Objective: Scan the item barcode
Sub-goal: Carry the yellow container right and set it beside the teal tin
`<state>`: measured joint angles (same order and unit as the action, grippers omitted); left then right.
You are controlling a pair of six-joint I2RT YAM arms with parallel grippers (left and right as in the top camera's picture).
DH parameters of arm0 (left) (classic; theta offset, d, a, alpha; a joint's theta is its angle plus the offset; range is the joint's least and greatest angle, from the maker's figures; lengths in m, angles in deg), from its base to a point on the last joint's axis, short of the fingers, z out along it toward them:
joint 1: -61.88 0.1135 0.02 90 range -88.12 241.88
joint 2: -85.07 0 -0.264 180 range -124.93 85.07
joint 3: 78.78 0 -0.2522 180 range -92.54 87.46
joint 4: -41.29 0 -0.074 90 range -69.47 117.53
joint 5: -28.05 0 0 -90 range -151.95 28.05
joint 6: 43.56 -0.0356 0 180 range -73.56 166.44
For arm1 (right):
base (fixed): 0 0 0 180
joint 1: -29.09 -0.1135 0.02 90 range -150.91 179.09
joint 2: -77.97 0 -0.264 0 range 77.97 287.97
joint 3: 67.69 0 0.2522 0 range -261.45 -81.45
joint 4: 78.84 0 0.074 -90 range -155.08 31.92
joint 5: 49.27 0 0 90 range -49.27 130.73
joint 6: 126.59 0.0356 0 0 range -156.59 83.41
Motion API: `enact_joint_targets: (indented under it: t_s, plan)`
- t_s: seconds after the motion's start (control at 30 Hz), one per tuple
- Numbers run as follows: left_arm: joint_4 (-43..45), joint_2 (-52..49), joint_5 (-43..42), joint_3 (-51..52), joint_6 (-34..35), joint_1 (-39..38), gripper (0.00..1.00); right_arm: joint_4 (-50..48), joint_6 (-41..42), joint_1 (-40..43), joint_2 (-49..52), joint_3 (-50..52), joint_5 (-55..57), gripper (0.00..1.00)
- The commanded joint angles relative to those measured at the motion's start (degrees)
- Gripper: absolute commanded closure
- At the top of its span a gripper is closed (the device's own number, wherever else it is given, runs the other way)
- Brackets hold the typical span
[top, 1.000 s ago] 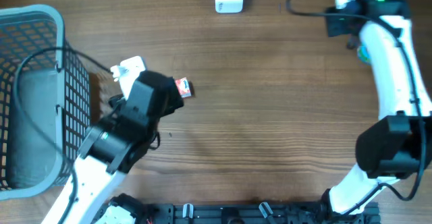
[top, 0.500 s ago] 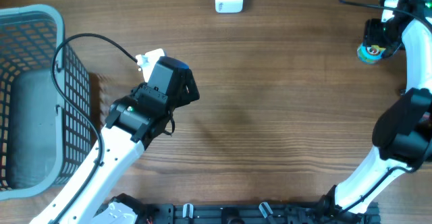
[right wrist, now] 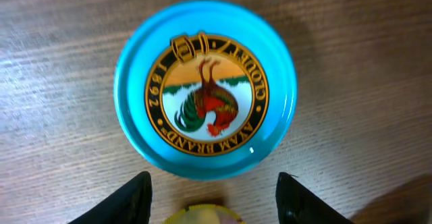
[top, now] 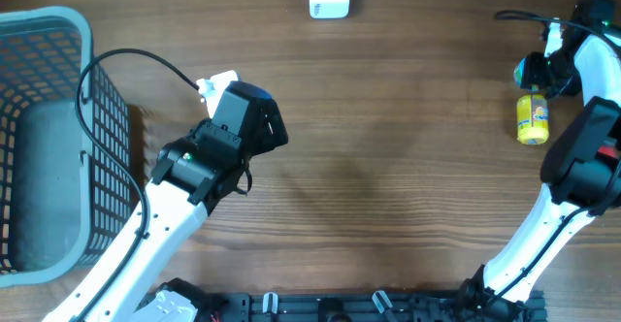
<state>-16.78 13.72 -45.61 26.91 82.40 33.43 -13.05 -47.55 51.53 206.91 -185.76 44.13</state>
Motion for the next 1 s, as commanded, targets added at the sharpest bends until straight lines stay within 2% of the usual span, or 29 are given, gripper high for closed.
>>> enact_joint_targets:
  t_s: [0.0,0.1,0.13,0.23,0.37,0.47,0.6,0.73,0.83,0.9,0.97]
  plan:
    - [0.0,0.0,-0.7,0.3,0.5,-0.2,0.00,-0.4,0.7,-0.1,0.2,-0.2,-1.0,0.41]
    - [0.0,0.0,-0.7,0.3,0.5,-0.2,0.00,-0.7,2.2,-0.1,0.2,-0.3,-1.2,0.36]
    - [0.0,0.0,-0.7,0.3,0.5,-0.2,0.00,-0.7,2.1,-0.1,0.2,-0.3,-2.1,0.30]
    - [0.0,0.0,-0.2,0.3,0.0,-0.3,0.00,-0.3,2.1,-0.1,0.0,-1.0,-4.2,0.00]
    - [0.3,0.3,0.5,0.3,-2.4,-1.1,0.00,1.8,2.3,-0.1,-1.8,-3.7,-5.4,0.00]
    - [0.5,1.0,3.6,0.3,-2.7,-2.5,0.00,3.9,2.5,-0.1,-4.6,-6.3,-10.9,0.00]
    - [1.0,2.3,5.5,0.3,-3.4,-3.3,0.00,6.7,2.5,-0.1,-10.3,-8.9,-27.2,0.00]
    - [1.0,1.9,0.2,0.3,-9.3,-3.3,0.00,7.5,3.1,-0.1,-17.2,-8.9,-43.3,0.00]
    - [1.1,0.1,-2.2,0.3,-10.5,-3.2,0.00,7.1,11.0,-0.9,-21.2,-8.9,-59.0,0.00]
    - [1.4,-2.1,-2.4,0.3,-10.1,-2.5,0.00,8.8,10.9,-3.0,-22.7,-8.9,-57.7,0.00]
    - [1.9,-4.5,-2.4,0.3,-10.0,-1.6,0.00,11.7,11.2,-6.0,-23.5,-8.9,-46.5,0.00]
